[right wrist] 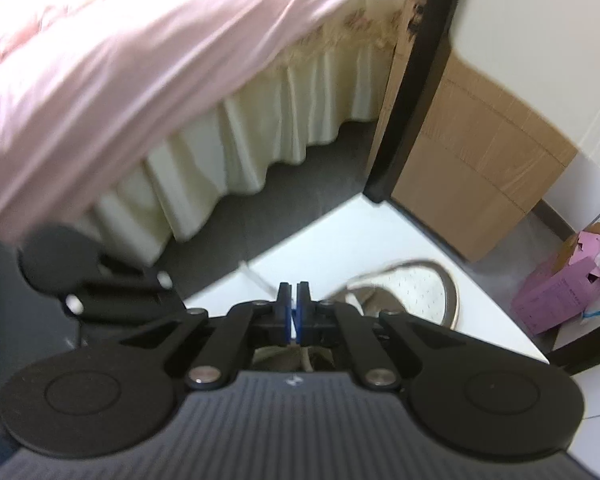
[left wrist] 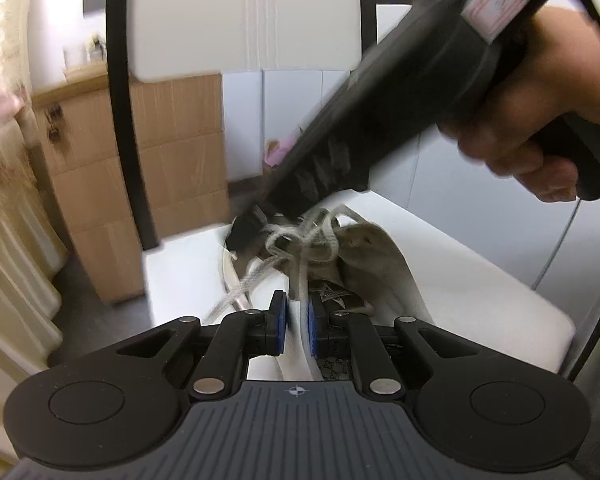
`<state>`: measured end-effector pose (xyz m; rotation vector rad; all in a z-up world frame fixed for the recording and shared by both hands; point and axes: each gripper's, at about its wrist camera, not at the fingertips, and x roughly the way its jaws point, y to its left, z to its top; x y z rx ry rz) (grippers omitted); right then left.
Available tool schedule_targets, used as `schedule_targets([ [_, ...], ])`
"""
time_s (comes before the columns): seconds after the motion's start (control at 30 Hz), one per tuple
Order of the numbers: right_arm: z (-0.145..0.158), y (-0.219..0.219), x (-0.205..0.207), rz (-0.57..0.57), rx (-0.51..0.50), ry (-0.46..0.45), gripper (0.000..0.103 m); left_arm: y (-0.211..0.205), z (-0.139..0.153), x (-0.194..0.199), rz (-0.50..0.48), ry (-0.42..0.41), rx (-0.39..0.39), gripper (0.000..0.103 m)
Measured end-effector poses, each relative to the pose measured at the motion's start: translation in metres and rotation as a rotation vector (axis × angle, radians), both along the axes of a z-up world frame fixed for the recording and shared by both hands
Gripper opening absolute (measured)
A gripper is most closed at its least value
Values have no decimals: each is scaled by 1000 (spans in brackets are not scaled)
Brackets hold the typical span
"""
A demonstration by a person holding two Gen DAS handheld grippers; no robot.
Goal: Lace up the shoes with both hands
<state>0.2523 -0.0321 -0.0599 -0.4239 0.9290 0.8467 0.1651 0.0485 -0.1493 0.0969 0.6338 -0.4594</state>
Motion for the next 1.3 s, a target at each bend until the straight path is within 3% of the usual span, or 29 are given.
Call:
schedule_targets([
  [0.07, 14, 3, 2, -11, 69, -3, 0, -1, 1, -1, 2, -3, 5, 12],
  [0.17, 32, 11, 5, -3, 80, -35, 1, -1, 1, -2, 4, -12, 15, 12],
  [0.27, 31, 10, 6, 12, 35, -39, 13, -1, 1, -3, 10, -14, 16, 13],
  [0.3, 27, 9, 5, 18, 8, -26, 28, -1, 1, -3, 11, -16, 19, 13],
  [0.33, 23, 7, 5, 25, -19, -12, 33, -1, 1, -4, 11, -16, 19, 13],
  [0.5, 0, -4, 0, 36, -108, 39, 29, -1, 1, -3, 7, -13, 19, 13],
  [0.57, -8, -6, -1, 44, -100, 44, 22, -3, 1, -3, 1, -19, 30, 13],
  [0.63, -13, -4, -4, 66, -104, 31, 6, -4, 0, -3, -9, -24, 40, 13],
  [0.7, -14, -1, -8, 63, -114, -18, 3, -3, 0, -2, -13, -25, 35, 13],
  [0.87, 7, 1, -4, 20, 3, -33, 2, -1, -2, 1, -18, -16, 24, 13],
  [0.97, 35, 5, 1, 1, 147, -34, 0, -2, -3, 2, -14, -10, 20, 13],
  [1.07, 59, 12, 4, 7, 207, -44, 1, 3, -3, 3, -8, -3, 0, 13],
  [1.17, 64, 13, 7, 41, 168, -52, 12, 5, -3, 4, -2, 0, -11, 13],
  [1.2, 59, 12, 9, 58, 132, -31, 31, 4, -2, 3, -2, -4, -5, 13],
  [1.23, 54, 11, 10, 70, 98, -13, 42, 4, -2, 3, -3, -9, 2, 13],
  [1.3, 40, 6, 11, 78, 31, 10, 42, 3, -2, 2, -4, -12, 7, 13],
])
